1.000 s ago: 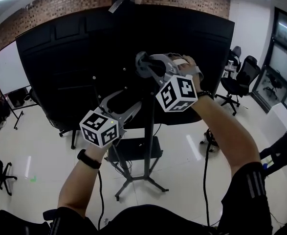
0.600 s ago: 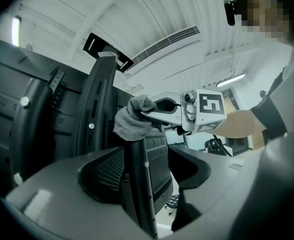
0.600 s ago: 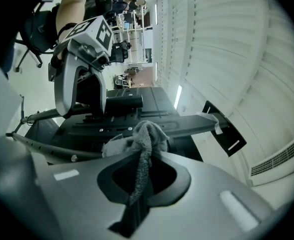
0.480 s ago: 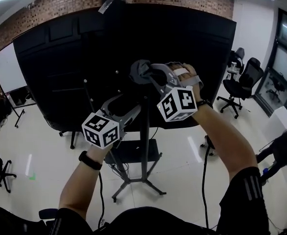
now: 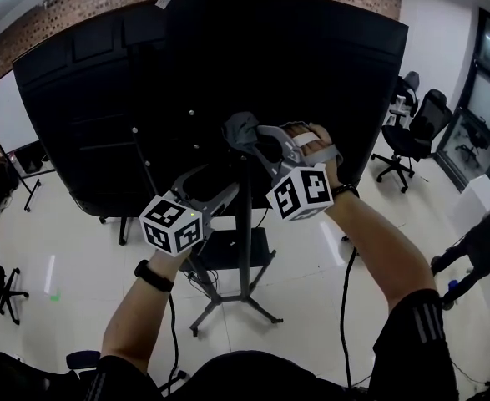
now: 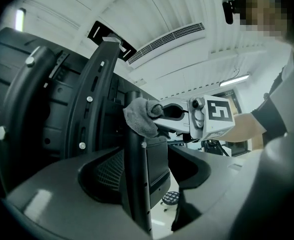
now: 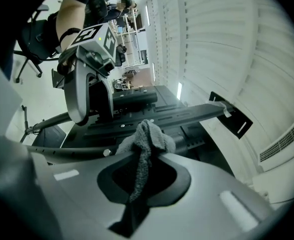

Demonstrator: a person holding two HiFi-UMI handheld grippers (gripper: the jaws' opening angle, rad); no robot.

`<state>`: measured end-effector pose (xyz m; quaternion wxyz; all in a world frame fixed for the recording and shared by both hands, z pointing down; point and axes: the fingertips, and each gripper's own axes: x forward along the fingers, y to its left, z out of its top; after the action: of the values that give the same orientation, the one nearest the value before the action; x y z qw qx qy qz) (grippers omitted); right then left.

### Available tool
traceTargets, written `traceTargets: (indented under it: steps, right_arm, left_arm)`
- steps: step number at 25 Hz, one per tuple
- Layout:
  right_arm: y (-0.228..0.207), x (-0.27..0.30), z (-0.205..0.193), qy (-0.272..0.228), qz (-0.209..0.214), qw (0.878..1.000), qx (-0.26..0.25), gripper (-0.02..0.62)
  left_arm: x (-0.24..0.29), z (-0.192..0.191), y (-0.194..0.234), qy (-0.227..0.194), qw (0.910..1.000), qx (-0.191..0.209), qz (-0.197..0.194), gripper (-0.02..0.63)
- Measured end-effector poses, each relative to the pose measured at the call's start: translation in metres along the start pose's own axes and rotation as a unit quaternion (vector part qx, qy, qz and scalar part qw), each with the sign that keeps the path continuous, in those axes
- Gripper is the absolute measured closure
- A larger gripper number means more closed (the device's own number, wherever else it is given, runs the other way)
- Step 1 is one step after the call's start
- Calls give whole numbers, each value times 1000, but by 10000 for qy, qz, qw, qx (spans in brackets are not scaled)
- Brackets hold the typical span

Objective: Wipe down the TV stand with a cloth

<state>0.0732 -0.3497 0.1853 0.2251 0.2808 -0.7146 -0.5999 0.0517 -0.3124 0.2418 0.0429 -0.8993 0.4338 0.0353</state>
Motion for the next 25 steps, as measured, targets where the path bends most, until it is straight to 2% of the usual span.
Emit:
traceTargets:
  steps: [18, 25]
  right_arm:
    - [100, -3, -21, 110, 467, 9984, 283, 577]
    - [147, -5, -26, 195, 852, 9938, 684, 577]
  left_arm:
    - [5, -80, -8, 478, 9980, -374, -180, 308]
    - [0, -118, -8, 632, 9956, -663, -197, 308]
